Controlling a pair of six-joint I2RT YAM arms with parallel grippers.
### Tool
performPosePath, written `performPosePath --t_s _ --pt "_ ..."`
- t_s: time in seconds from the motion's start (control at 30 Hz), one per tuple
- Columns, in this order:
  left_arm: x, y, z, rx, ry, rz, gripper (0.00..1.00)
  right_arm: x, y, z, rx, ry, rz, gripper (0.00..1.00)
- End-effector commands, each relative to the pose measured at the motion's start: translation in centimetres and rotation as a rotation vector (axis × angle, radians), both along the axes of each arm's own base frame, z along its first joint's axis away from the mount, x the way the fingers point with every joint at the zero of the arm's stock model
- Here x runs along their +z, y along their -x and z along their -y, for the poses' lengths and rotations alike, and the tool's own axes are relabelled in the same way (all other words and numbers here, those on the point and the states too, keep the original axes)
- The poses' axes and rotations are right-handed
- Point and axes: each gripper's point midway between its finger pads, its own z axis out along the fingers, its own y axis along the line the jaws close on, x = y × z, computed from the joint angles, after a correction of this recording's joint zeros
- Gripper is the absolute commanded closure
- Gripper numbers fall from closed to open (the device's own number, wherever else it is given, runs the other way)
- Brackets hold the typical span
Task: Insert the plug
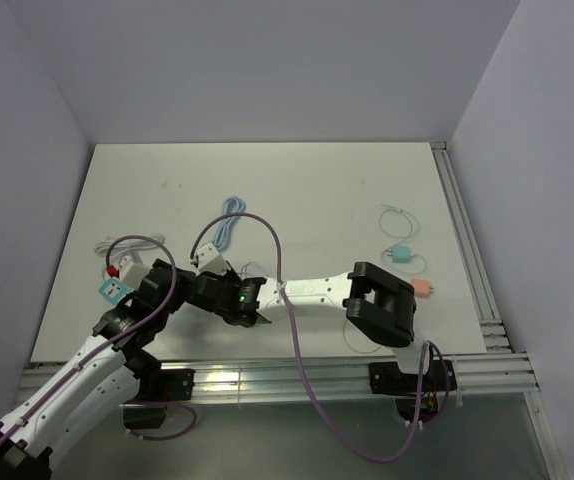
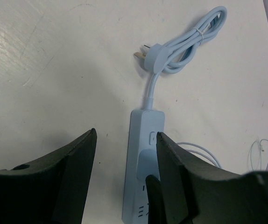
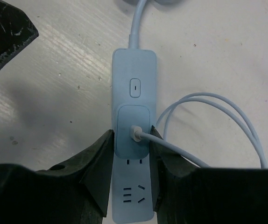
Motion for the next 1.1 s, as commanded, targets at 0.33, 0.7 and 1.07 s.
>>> performPosePath --t_s 0.33,0.7,1.07 --pt "0.9 0.0 -0.5 -0.001 -0.022 0.037 0.41 -11.6 4.3 5.0 -0.005 0.112 -0.212 1.00" --pt "1.7 0.2 -2.4 0.104 -0.059 0.017 0.29 -0.4 -0.1 1.0 0.052 -0.118 -0.070 0.53" --pt "1.4 0.2 -2.9 0.138 -0.067 0.000 0.26 9.3 1.6 0.0 0.145 -0.319 -0.089 0.23"
